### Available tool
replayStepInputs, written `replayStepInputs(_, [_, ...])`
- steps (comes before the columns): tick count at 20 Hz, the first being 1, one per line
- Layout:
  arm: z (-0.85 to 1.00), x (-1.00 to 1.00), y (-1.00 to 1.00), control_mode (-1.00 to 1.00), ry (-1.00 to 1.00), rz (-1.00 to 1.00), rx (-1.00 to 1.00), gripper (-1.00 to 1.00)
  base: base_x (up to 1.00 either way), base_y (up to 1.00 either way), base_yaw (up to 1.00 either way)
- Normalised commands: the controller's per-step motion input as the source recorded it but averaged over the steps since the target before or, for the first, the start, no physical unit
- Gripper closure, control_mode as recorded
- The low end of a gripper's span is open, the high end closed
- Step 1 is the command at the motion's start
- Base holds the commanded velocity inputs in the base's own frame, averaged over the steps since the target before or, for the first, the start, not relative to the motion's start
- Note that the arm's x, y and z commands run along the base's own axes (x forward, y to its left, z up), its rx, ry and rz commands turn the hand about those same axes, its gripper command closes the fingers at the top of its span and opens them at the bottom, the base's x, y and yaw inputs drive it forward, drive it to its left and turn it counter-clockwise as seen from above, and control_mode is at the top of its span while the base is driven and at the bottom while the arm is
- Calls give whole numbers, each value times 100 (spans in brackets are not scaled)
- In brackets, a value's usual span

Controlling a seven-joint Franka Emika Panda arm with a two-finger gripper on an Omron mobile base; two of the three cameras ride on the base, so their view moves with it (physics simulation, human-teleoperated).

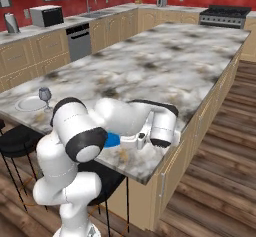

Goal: Retrieve the wine glasses from the counter and place one next to each plate.

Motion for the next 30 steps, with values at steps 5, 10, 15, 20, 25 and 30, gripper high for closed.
replayStepInputs(5, [-38, 18, -6, -100, 3, 4, 0, 100, 0, 0, 0])
replayStepInputs(10, [-44, 23, -11, -100, 7, 3, 0, 100, 0, 0, 0])
replayStepInputs(15, [-42, 24, -4, -100, 6, 1, 0, 100, 0, 0, 0])
replayStepInputs(20, [-27, 19, -23, -100, 0, 1, 0, 100, 0, 0, 0])
replayStepInputs(25, [-22, 10, -5, -100, -5, 1, 0, 100, 0, 0, 0])
replayStepInputs(30, [-9, 14, 0, -100, -19, 0, -1, 100, 0, 0, 0])
